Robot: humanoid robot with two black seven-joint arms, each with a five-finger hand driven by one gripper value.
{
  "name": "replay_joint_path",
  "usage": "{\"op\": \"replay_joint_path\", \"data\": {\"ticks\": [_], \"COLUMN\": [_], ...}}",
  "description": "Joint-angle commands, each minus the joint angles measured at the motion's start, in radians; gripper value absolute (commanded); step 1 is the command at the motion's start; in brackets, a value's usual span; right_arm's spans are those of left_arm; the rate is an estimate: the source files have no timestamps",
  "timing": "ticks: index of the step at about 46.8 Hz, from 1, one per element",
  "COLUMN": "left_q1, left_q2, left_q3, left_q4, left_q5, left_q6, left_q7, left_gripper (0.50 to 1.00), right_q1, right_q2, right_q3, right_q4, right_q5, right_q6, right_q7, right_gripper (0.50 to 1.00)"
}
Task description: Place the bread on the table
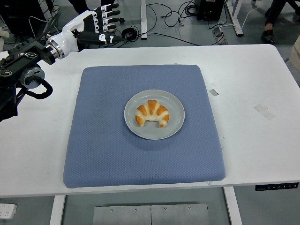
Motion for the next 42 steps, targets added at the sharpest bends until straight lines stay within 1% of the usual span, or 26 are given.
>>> {"op": "replay_joint_path", "data": {"ticks": [1, 26, 32, 42], "left_q1": [0.000, -0.006, -0.026, -0.094], "left_q2": [0.000, 0.000, 0.000, -0.009], "left_q3": [0.000, 0.000, 0.000, 0.020], "left_q4": [0.000, 0.000, 0.000, 0.000], "left_q5": [0.000, 0.000, 0.003, 0.025], "left_q6": [0.000, 0.000, 0.000, -0.001], "left_q7": [0.000, 0.000, 0.000, 0.002], "left_gripper": [0.968, 0.968, 0.966, 0.966], "right_q1": [0.000, 0.000, 0.000, 0.000], "right_q2": [0.000, 0.000, 0.000, 0.000], "right_q3": [0.000, 0.000, 0.000, 0.002], "right_q4": [0.000, 0.000, 0.000, 0.000], "right_q5": [0.000, 0.000, 0.000, 0.000], "right_q6": [0.000, 0.000, 0.000, 0.000], "right_q7": [0.000, 0.000, 0.000, 0.000], "right_gripper": [1.000, 1.000, 1.000, 1.000]}}
